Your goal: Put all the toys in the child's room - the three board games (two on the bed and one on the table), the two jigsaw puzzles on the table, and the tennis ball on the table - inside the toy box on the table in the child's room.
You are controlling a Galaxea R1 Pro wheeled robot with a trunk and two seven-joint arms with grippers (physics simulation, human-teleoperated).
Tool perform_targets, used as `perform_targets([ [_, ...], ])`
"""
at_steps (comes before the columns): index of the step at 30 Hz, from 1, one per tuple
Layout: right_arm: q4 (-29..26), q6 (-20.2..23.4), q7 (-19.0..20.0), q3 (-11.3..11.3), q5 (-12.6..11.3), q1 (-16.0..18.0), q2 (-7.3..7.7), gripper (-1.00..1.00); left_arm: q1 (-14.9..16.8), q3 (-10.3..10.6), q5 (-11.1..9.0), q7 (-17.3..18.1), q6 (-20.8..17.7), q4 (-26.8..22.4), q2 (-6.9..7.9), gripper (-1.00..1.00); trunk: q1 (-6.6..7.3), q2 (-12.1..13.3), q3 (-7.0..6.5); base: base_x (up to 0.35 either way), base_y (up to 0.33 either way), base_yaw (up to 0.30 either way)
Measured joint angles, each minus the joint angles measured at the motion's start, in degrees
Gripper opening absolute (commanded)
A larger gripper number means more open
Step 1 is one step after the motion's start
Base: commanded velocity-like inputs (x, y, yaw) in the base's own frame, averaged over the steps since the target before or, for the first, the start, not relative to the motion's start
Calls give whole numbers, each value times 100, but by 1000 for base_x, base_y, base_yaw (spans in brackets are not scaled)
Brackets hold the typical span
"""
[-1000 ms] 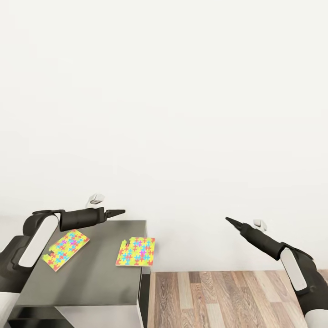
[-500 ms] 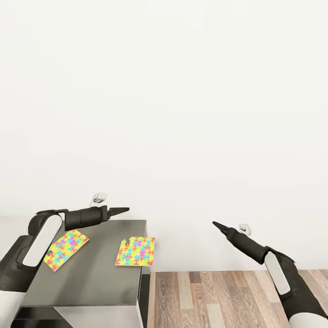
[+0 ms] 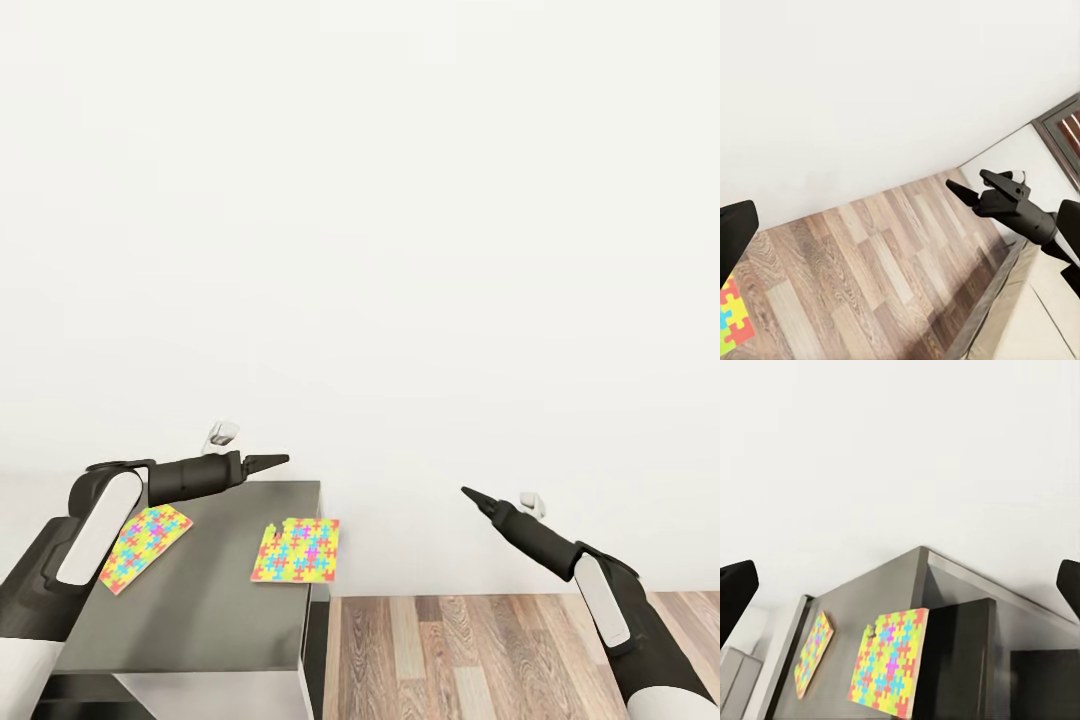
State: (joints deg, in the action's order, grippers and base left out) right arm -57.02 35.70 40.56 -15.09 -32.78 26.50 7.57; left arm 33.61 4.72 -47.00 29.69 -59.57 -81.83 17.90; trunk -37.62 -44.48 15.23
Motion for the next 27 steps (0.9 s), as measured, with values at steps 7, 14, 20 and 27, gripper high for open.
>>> perform_targets([
  [7, 20, 213, -40, 6, 2, 3, -8, 100, 0, 0, -2, 1, -6, 0, 5, 100, -154, -281, 126, 0, 0, 0],
  [14, 136, 436, -66, 13, 8, 72, -44, 100, 0, 0, -14, 7, -12, 0, 8, 100, -308, -562, 252, 0, 0, 0],
  [20, 173, 1345, -81, 16, 14, 185, -61, 100, 0, 9, -170, 92, -21, -4, 17, 100, -440, -803, 360, 0, 0, 0],
  [27, 180, 1771, -103, 17, 11, 279, -61, 100, 2, 16, -504, 485, -25, -9, 96, 100, -594, -1084, 486, 0, 0, 0],
])
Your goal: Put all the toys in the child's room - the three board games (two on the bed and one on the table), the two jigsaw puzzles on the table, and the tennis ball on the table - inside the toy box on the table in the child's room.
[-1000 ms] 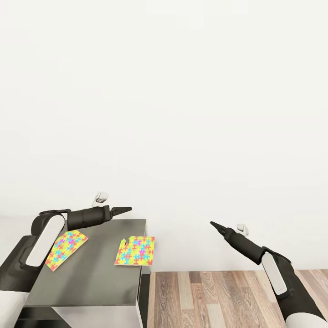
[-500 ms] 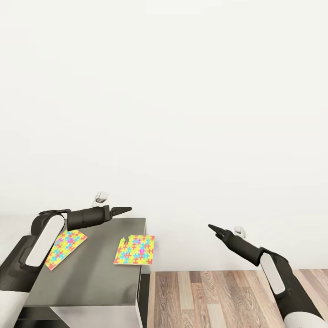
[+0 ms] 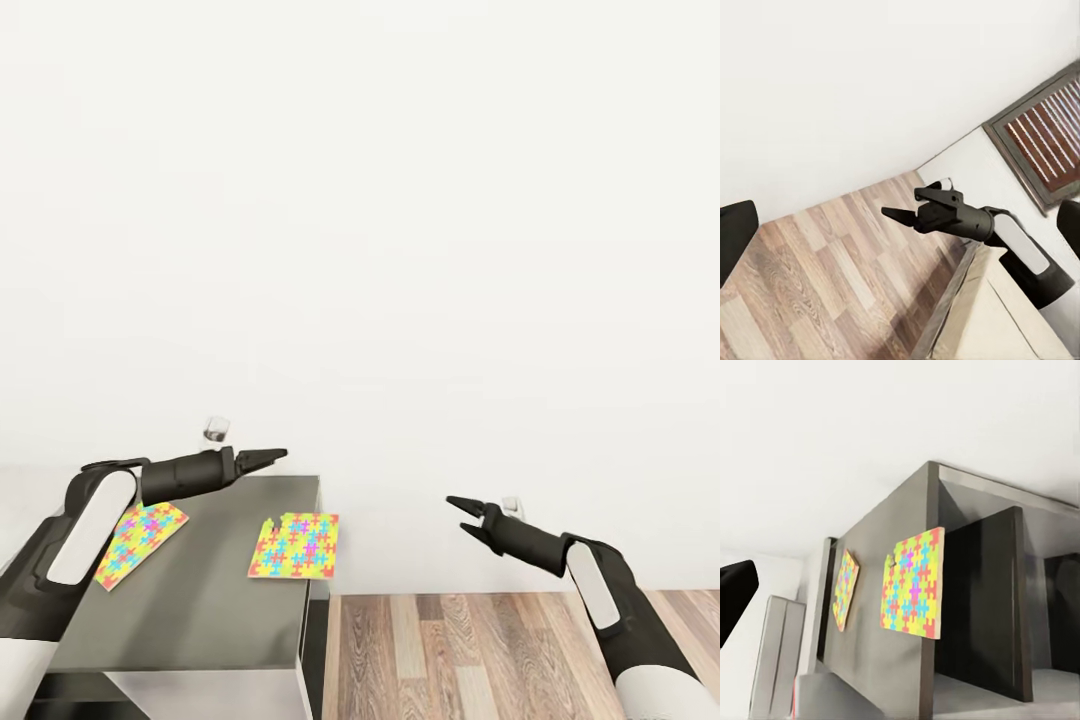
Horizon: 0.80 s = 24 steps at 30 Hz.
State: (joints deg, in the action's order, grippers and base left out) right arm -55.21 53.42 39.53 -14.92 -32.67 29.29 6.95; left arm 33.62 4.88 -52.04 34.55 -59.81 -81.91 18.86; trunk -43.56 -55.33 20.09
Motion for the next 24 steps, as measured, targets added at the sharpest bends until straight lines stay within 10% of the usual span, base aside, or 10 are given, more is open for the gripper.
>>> perform_targets([
  [8, -6, 449, -8, 1, -39, 60, -1, 100, -1, 8, -94, 591, 4, -1, 276, 100, -176, -321, 144, 0, 0, 0],
  [24, 813, 633, -9, -5, -74, 550, 8, 100, 41, -24, -298, 1119, 2, 6, 367, 100, -527, -963, 432, 0, 0, 0],
])
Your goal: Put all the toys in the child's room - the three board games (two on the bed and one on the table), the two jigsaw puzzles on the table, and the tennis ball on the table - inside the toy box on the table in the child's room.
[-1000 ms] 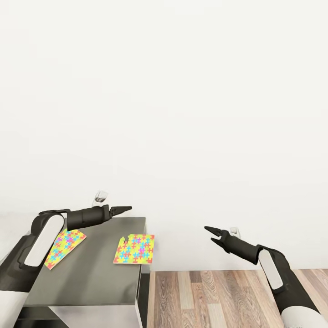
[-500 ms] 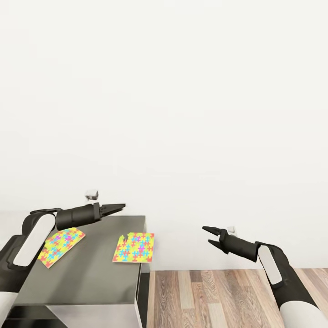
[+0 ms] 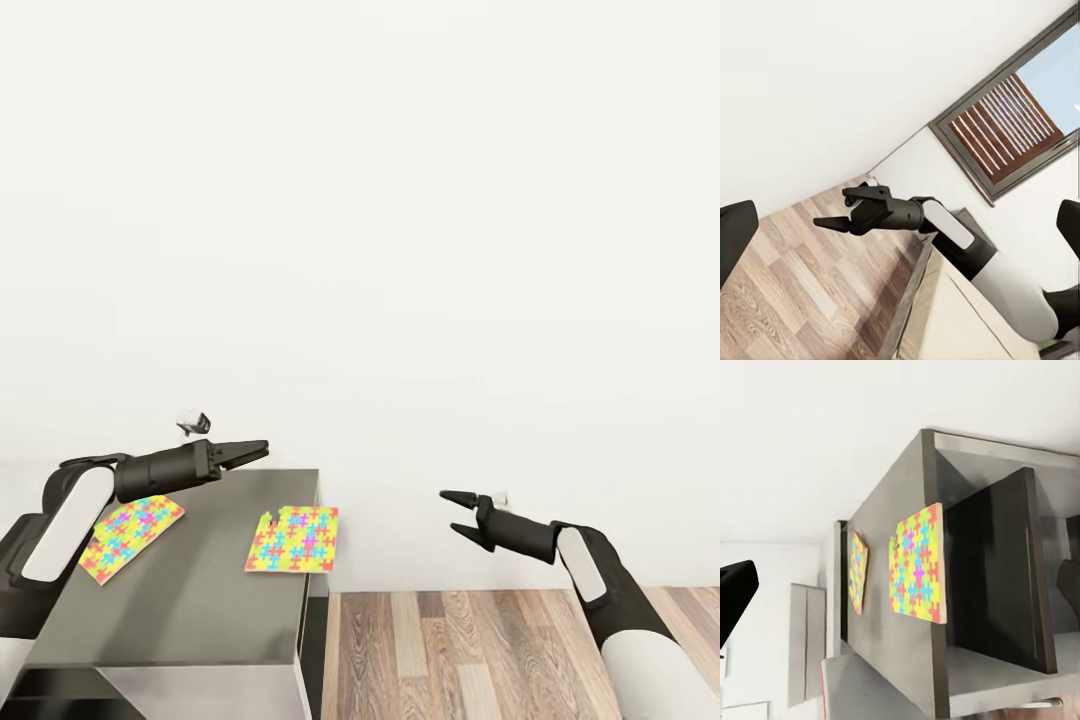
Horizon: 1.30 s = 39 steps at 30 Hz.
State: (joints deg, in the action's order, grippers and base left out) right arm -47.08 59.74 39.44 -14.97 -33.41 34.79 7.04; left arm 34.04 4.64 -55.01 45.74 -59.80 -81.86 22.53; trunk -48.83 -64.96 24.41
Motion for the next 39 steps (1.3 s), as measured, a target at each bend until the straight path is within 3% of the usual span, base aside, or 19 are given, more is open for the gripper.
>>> perform_targets([
  [39, 89, -50, 29, 0, 3, 50, -6, 100, -25, -1, -42, 13, 0, 1, 29, 100, -857, -1565, 701, 0, 0, 0],
])
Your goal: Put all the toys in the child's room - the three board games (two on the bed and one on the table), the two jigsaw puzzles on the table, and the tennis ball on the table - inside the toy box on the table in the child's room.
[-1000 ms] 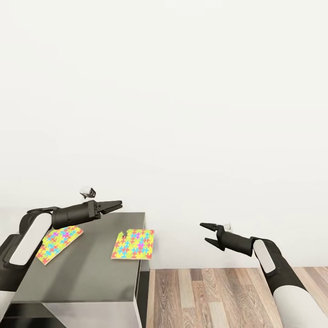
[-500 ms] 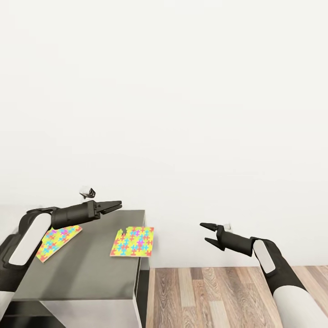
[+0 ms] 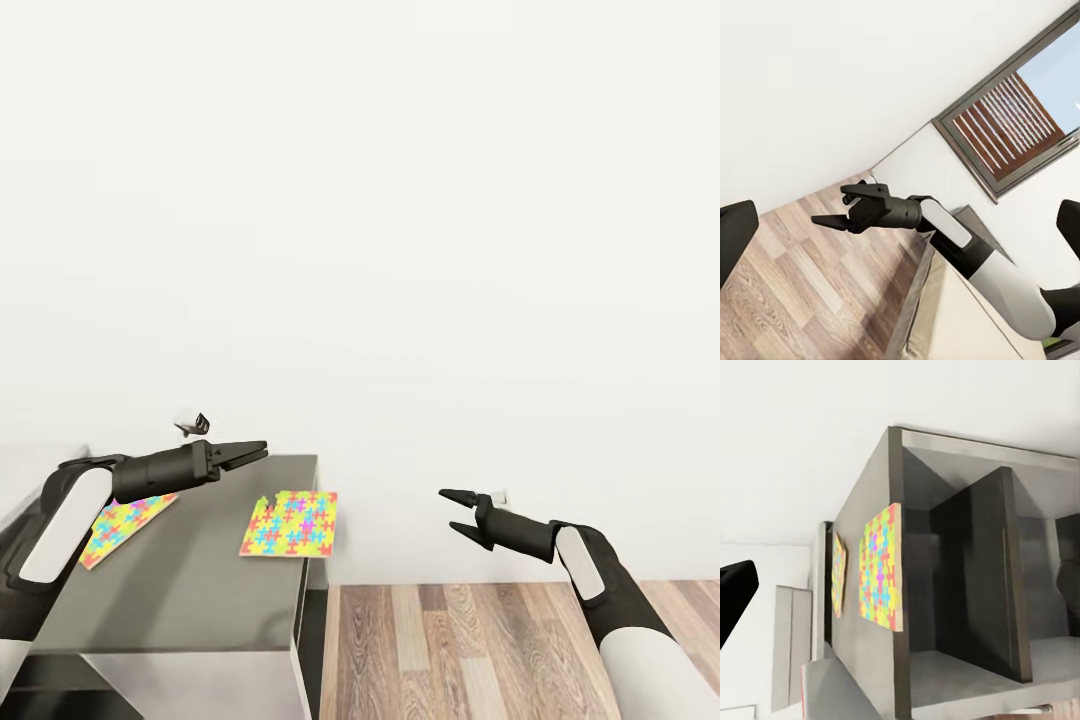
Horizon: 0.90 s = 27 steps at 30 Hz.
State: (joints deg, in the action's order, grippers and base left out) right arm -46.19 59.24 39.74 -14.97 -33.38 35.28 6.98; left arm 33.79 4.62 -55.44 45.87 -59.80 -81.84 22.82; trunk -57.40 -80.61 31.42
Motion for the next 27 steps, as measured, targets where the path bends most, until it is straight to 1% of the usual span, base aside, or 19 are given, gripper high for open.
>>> perform_targets([
  [13, -5, -17, 15, 8, 1, 0, 2, 100, 0, 6, 0, 0, 0, 0, 0, 100, -286, -522, 234, 0, 0, 0],
  [27, -5, 0, 38, 8, -3, 0, 6, 100, -8, -1, -3, 0, -1, 0, 8, 100, -286, -523, 234, 0, 0, 2],
])
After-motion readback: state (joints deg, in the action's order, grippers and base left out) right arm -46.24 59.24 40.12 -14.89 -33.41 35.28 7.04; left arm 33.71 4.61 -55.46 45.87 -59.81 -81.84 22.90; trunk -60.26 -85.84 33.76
